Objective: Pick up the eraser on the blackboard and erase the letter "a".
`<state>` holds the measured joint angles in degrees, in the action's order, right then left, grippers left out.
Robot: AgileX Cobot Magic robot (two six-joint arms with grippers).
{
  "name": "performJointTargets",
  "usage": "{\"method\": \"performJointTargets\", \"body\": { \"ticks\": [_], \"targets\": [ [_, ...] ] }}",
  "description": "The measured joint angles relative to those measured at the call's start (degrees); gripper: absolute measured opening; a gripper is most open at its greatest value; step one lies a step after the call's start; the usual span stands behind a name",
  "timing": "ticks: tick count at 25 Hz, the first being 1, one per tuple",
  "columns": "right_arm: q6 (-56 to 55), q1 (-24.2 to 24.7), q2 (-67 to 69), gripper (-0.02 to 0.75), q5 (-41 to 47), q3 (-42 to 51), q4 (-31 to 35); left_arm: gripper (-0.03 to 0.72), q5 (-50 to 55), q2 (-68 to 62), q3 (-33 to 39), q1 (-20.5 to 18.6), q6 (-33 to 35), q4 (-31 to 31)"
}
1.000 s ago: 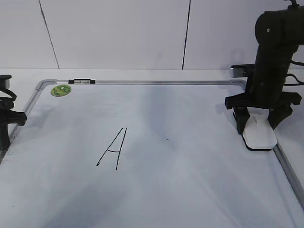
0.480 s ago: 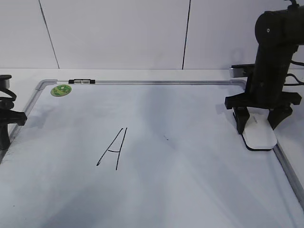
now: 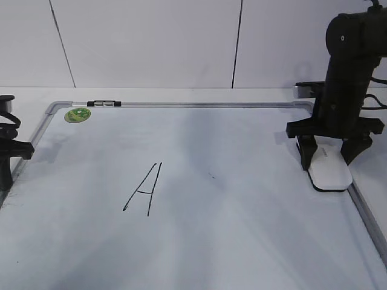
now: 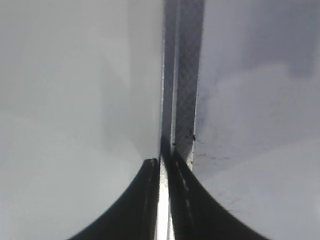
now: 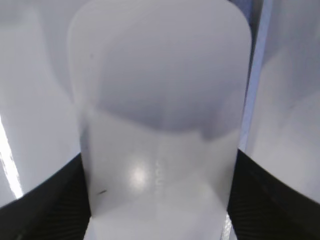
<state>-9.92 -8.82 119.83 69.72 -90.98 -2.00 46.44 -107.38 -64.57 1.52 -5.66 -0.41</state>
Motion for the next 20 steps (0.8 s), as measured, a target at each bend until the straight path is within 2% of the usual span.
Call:
{"method": "performJointTargets", "body": {
  "ticks": [20],
  "targets": [
    [-1.37,0.13,0.00,0.598,0.00,-0.11,0.96,0.113,-0.87,0.00,0.00,-0.10,0.00,-0.94]
  ]
}}
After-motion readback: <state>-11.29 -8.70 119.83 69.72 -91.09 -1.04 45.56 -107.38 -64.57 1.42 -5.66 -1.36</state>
